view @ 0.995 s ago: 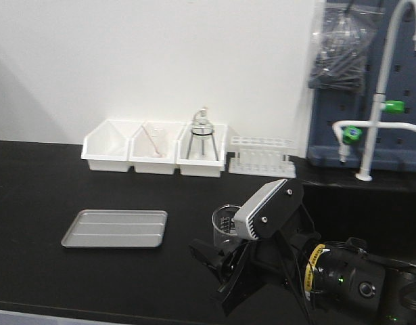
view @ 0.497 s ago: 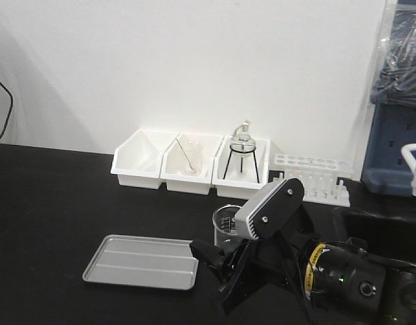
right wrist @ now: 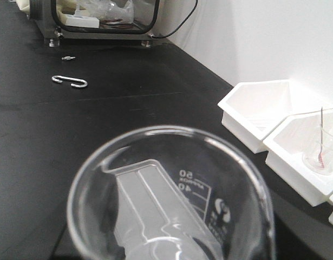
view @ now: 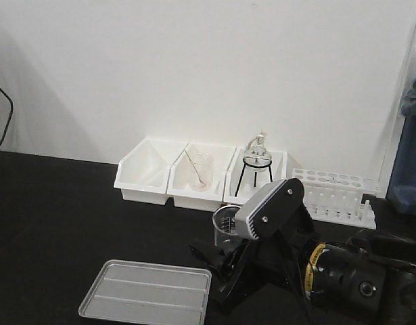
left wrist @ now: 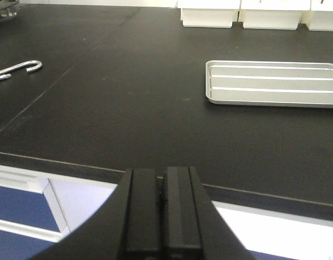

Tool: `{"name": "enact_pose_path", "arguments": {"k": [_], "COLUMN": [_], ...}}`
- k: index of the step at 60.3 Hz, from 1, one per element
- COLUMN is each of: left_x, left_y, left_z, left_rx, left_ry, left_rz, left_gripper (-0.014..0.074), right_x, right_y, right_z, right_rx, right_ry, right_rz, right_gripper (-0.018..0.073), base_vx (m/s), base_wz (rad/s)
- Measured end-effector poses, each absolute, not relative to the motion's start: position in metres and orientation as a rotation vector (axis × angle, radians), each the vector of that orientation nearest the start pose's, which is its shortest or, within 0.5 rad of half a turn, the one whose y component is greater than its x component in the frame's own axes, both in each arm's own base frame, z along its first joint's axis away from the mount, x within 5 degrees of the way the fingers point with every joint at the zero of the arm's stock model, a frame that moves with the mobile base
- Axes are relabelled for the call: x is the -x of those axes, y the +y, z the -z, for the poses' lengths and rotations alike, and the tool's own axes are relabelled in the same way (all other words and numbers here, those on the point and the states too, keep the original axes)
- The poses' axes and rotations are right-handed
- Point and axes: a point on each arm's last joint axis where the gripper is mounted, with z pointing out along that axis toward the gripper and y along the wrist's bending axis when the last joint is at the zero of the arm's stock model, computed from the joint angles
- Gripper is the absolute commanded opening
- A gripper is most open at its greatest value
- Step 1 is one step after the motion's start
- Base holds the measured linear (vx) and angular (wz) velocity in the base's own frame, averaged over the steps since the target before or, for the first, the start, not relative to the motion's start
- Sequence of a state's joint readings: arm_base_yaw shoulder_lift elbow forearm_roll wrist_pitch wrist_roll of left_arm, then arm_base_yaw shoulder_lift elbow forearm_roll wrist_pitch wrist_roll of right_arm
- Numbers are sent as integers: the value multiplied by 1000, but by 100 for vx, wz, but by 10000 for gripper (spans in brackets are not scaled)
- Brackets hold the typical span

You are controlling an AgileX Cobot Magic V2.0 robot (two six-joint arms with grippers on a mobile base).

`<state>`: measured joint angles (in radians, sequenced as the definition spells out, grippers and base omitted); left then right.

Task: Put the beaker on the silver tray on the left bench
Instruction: 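Hold the beaker in the right gripper while the base drives to the silver tray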

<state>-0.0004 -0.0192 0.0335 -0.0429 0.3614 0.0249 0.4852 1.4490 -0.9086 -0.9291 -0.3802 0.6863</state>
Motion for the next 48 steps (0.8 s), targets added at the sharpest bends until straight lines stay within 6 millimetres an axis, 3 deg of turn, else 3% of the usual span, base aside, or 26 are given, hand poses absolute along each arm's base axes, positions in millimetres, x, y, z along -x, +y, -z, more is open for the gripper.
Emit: {"name": "enact_pose_path", "arguments": {"k": [48], "left_x": [-53], "left_y": [-1], "left_z": [-170], "left_rx": [3], "left_ry": [1859], "left_rz": [25], "left_gripper": [1], "right_x": [-274], "right_y": [175], "right_z": [-299], "right_rx": [813], "right_ry": [1610], "right_rz": [-469], "right_gripper": [-14], "base_vx": [6], "base_wz": [-3]}}
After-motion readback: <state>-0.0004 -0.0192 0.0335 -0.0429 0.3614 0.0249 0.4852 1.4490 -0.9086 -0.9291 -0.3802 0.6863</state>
